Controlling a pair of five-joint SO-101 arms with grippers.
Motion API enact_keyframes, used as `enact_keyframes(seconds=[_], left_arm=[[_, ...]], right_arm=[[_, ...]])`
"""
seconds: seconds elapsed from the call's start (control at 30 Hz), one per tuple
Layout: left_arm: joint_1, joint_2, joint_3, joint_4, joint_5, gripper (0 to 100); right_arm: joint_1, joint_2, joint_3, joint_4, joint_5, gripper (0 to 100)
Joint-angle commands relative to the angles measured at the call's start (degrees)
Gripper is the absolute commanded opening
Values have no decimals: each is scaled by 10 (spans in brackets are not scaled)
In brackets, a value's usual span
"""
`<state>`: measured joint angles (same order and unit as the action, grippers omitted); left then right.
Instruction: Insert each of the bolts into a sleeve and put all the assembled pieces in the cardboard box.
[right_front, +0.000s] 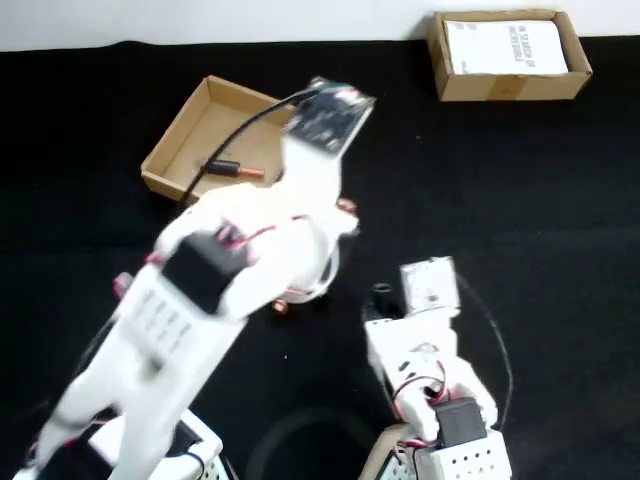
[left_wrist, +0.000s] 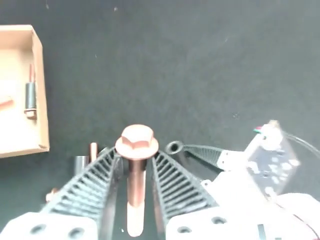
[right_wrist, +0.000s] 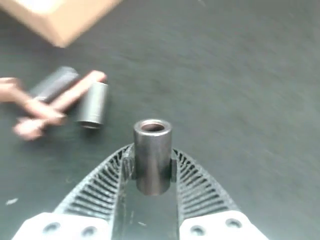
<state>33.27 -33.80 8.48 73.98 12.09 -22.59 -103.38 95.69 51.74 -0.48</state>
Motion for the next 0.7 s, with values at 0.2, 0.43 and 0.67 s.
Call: enact_keyframes(seconds=[0.2,0.43,0.67], left_arm=[[-11,-269,472,-472,-6,8],[5,-273,560,-635,-4,8],[-9,-189,448,-635,-4,8]], right_arm=[[-29,0,77,-226,2,6],[-52,0,77,-225,2,6],[-52,0,77,-225,2,6]])
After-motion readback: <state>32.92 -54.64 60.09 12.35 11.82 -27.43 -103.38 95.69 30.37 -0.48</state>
